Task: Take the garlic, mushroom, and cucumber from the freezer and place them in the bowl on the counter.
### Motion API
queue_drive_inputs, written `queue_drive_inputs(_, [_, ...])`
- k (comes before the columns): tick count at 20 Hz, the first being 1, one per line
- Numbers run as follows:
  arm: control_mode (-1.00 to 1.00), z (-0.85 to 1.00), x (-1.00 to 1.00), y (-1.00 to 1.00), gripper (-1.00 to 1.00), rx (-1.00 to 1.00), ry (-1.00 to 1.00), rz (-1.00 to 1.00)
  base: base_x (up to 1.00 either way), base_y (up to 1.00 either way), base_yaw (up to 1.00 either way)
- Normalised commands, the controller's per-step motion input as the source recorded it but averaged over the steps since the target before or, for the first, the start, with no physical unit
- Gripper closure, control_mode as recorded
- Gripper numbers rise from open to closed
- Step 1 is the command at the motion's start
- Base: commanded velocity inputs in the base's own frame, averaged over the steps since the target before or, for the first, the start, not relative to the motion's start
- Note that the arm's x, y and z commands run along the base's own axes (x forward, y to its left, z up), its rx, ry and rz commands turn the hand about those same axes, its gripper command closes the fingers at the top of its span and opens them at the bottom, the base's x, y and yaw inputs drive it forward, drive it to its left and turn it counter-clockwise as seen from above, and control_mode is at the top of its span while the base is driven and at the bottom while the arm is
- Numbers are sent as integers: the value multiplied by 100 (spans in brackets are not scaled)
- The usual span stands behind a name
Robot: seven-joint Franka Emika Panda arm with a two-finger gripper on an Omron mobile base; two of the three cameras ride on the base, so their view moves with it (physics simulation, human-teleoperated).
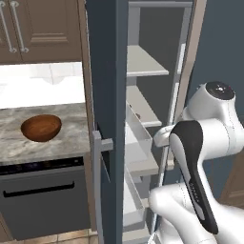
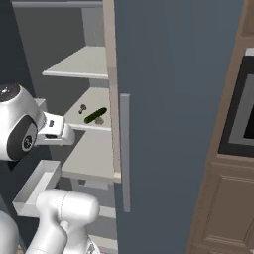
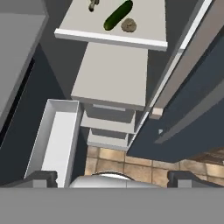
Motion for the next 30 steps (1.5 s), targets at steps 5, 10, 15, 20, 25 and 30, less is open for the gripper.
queue_drive_inputs(5, [100,0,0,0,-100,0,0,0,26,7,4])
queue_drive_inputs(10, [100,0,0,0,-100,0,0,0,49,-28,3])
queue_drive_inputs(15, [100,0,0,0,-100,0,0,0,78,-9,5])
queue_drive_inputs(20, [100,0,0,0,-100,0,0,0,69,-12,14])
queue_drive_inputs(25, [100,0,0,0,-100,0,0,0,99,-1,25])
queue_drive_inputs(30, [100,0,0,0,-100,0,0,0,46,-55,37])
